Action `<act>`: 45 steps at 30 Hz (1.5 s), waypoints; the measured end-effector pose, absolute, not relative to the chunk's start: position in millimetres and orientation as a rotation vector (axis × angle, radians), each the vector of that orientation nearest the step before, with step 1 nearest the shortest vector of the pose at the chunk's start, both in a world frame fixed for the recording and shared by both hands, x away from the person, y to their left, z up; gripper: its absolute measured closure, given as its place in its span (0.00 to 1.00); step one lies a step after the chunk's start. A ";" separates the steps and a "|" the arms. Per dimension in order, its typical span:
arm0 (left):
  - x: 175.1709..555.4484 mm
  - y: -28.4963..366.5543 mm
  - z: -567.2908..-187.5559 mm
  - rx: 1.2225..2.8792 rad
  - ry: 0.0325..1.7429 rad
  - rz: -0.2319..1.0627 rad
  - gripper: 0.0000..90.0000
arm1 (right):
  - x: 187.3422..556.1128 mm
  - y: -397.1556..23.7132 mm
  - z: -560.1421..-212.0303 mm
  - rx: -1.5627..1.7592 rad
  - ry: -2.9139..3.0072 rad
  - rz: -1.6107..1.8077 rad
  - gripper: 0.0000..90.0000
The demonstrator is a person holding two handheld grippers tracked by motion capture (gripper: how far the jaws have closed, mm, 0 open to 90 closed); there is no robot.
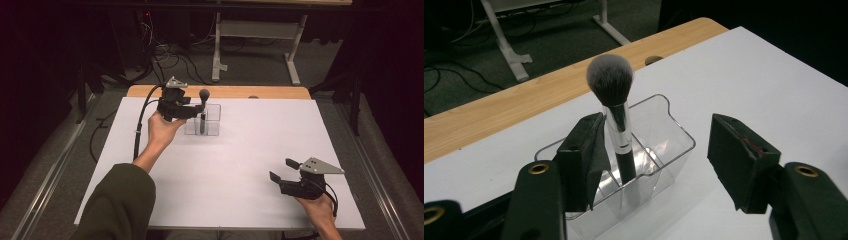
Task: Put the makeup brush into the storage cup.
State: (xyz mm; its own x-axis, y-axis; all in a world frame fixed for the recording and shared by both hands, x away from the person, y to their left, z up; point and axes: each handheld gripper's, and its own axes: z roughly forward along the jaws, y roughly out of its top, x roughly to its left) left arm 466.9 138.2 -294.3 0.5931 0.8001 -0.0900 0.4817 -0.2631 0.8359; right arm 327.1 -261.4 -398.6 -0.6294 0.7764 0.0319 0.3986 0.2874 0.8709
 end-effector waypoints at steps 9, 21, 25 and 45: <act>460.6 141.1 -293.9 1.911 1.008 0.438 0.43 | 327.2 -262.0 -398.3 1.053 2.159 1.291 0.27; 448.2 150.1 -291.1 1.910 0.984 0.447 0.42 | 327.0 -261.9 -398.2 1.051 2.159 1.288 0.27; 445.6 151.3 -290.7 1.903 0.983 0.449 0.42 | 327.4 -261.7 -398.4 1.052 2.159 1.290 0.27; 428.6 162.3 -287.2 1.905 0.947 0.481 0.42 | 327.0 -261.2 -398.8 1.057 2.164 1.288 0.27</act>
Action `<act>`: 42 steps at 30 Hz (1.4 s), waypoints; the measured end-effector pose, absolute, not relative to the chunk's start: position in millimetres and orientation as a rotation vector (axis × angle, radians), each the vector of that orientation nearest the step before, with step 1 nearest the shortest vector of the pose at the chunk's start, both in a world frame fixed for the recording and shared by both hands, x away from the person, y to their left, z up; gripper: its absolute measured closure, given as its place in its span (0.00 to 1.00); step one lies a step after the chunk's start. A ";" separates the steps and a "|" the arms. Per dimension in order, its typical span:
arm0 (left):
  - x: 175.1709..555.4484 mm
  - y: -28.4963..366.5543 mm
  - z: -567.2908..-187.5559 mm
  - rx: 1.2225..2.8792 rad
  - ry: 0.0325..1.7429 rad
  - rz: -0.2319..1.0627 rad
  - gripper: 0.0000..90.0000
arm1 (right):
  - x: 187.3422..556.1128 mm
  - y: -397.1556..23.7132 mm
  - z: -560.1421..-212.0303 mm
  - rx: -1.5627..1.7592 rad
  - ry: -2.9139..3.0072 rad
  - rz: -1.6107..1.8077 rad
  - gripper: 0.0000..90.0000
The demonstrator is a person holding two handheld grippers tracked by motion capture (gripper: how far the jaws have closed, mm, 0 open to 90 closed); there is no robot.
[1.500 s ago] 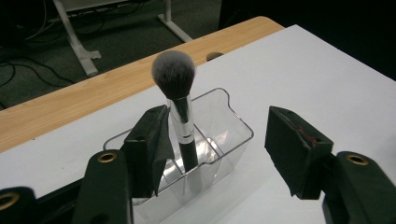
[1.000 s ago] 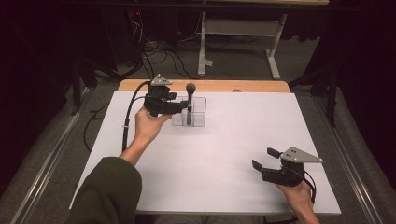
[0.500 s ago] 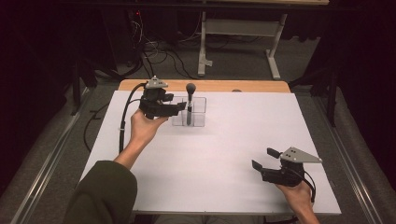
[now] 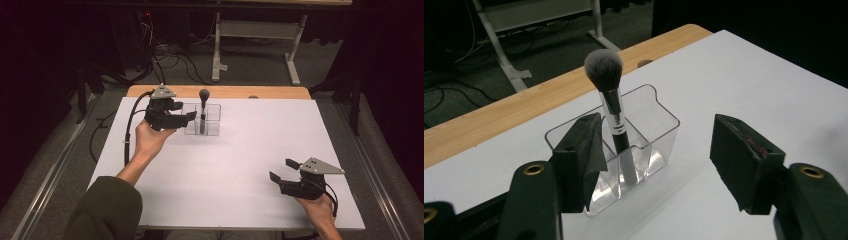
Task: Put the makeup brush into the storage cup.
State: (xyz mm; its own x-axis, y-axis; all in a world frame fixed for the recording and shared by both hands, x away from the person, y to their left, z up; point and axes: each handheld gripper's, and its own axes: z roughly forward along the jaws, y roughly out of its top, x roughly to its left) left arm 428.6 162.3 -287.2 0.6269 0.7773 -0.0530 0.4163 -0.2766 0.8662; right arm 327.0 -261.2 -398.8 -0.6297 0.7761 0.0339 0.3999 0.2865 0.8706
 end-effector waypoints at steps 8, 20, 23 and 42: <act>421.7 171.4 -287.6 1.889 0.957 0.472 0.42 | 327.6 -260.9 -398.3 1.065 2.159 1.296 0.27; 408.9 182.5 -286.5 1.865 0.956 0.469 0.42 | 327.8 -260.4 -398.3 1.055 2.162 1.293 0.27; 405.4 184.7 -287.4 1.857 0.953 0.465 0.42 | 327.7 -260.7 -398.2 1.053 2.160 1.295 0.27; 389.4 200.2 -293.5 1.831 0.960 0.453 0.43 | 327.6 -260.0 -398.2 1.050 2.160 1.295 0.27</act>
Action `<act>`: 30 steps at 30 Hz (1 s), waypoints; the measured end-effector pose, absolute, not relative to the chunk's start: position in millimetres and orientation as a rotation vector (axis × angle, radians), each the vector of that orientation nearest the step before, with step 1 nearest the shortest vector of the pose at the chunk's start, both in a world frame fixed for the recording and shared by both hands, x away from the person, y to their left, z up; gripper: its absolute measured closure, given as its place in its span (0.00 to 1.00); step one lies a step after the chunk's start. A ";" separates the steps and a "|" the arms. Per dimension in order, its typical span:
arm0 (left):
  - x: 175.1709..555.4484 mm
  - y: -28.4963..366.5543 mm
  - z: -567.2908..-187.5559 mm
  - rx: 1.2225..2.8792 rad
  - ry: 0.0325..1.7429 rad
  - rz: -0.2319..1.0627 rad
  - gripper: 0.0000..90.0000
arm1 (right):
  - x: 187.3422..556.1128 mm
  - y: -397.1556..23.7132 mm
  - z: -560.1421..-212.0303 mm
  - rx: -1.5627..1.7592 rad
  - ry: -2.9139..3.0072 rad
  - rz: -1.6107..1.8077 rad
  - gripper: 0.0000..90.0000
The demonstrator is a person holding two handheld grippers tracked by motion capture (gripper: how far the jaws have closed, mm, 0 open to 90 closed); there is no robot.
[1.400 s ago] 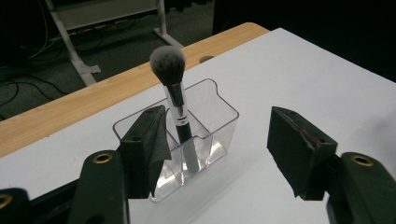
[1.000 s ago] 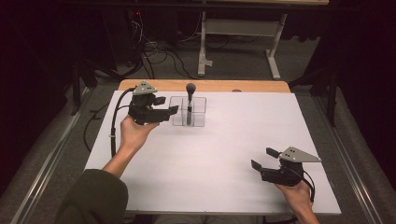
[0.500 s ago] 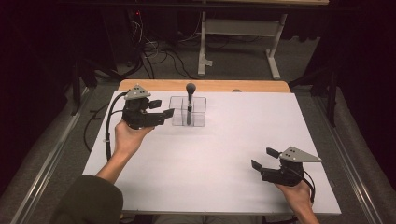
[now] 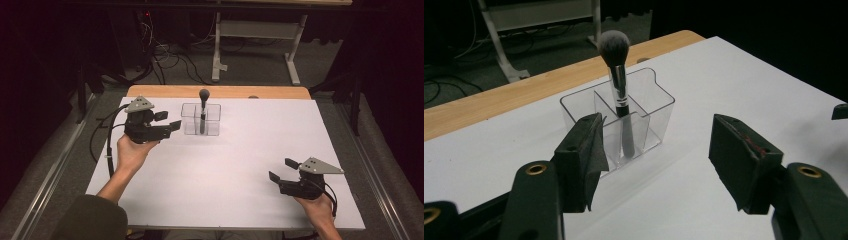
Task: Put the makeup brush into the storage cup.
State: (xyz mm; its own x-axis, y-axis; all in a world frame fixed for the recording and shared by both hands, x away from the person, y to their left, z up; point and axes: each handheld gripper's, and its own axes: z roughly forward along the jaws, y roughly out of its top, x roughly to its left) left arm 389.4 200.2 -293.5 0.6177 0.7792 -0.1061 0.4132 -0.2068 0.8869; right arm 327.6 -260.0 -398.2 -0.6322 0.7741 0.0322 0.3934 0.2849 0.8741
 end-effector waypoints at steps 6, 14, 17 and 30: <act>384.8 205.3 -295.1 1.823 0.962 0.456 0.43 | 327.8 -259.4 -398.3 1.048 2.163 1.289 0.27; 378.6 212.4 -297.2 1.821 0.969 0.458 0.43 | 328.2 -259.2 -398.7 1.048 2.163 1.289 0.27; 375.8 214.9 -297.7 1.819 0.973 0.459 0.43 | 327.6 -259.4 -398.5 1.053 2.162 1.287 0.27; 367.3 220.9 -299.3 1.809 0.977 0.461 0.43 | 327.9 -259.3 -398.7 1.060 2.161 1.286 0.27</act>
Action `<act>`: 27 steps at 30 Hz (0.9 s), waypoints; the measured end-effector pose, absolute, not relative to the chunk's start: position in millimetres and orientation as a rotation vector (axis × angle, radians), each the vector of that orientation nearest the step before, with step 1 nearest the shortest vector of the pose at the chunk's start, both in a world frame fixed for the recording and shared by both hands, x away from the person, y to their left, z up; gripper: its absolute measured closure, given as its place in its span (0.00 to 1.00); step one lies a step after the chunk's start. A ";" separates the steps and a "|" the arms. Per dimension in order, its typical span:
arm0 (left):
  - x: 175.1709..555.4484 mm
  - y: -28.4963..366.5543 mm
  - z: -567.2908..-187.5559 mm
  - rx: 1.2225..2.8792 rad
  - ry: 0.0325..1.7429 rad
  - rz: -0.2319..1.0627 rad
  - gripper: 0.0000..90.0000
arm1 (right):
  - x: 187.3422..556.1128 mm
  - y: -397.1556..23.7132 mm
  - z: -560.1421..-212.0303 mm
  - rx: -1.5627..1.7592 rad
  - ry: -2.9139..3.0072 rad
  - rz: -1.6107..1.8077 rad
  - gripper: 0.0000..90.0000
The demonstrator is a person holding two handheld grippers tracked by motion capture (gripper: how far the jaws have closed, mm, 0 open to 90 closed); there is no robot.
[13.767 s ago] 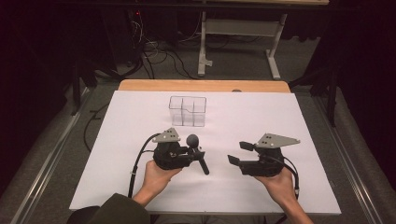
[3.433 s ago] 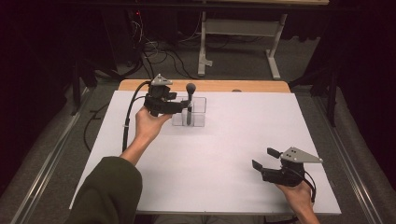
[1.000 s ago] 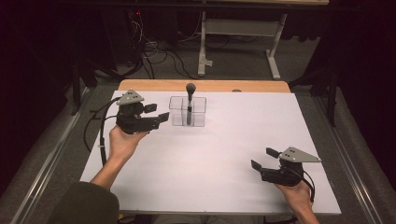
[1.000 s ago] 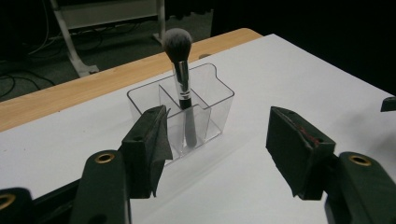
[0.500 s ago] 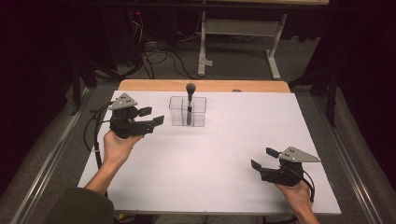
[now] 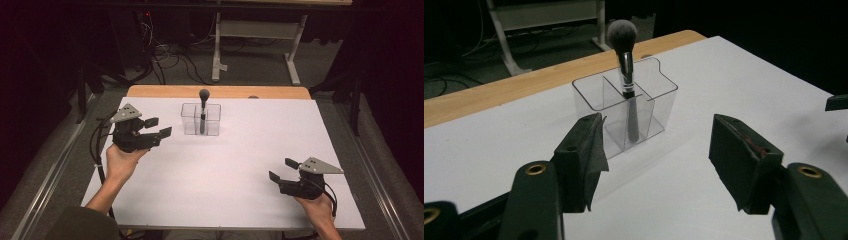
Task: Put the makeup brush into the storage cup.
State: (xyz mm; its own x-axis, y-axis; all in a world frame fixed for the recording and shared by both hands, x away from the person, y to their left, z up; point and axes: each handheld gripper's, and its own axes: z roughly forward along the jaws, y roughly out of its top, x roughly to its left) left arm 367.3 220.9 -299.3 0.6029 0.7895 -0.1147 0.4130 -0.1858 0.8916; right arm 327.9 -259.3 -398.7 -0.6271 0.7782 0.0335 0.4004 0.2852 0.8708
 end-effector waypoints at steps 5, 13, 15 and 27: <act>363.9 222.3 -300.5 1.809 0.973 0.463 0.43 | 327.7 -259.5 -398.5 1.055 2.161 1.287 0.27; 358.1 228.5 -304.5 1.781 0.980 0.441 0.43 | 327.9 -259.1 -398.8 1.054 2.162 1.287 0.27; 357.0 230.2 -305.0 1.778 0.982 0.439 0.43 | 327.7 -259.6 -398.6 1.058 2.160 1.288 0.27; 351.3 234.7 -308.8 1.781 0.990 0.422 0.43 | 327.9 -259.5 -398.7 1.059 2.160 1.287 0.27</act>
